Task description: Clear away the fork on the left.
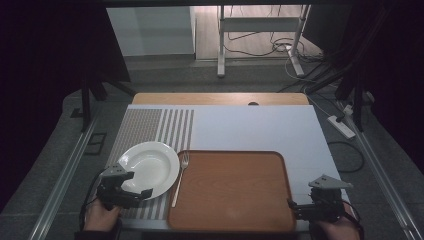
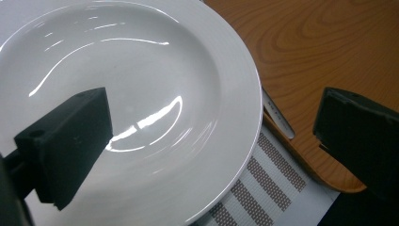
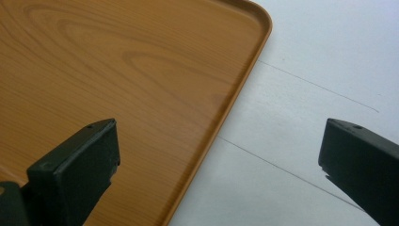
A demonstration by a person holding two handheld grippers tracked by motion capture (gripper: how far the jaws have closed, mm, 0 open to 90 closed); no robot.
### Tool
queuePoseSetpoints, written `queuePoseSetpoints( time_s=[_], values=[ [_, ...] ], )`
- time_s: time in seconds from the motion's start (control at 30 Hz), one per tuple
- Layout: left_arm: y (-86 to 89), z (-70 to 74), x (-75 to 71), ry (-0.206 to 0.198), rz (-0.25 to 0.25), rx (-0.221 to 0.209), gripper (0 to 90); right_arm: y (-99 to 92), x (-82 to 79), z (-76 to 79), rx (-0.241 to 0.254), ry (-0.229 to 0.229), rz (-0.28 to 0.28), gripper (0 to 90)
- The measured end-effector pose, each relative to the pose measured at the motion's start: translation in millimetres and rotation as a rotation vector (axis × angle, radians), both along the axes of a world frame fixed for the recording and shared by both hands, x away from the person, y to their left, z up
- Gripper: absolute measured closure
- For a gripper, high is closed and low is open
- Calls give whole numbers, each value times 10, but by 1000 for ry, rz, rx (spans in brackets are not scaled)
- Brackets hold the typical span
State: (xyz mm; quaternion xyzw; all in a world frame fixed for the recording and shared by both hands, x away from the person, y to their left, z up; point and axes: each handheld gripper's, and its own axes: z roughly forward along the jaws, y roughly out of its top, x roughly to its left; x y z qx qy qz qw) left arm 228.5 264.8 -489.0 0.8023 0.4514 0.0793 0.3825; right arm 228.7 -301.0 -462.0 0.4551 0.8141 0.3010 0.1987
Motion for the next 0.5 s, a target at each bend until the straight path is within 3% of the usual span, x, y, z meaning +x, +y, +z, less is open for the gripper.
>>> queuePoseSetpoints(
  time_s=[0.27, 0.5],
  values=[
    [78, 16, -82, -18, 26, 0, 0, -4, 1, 2, 5, 2, 0, 0],
    [90, 28, -147, -38, 34, 35, 0, 0, 5, 0, 1, 4, 0, 0]
  ],
)
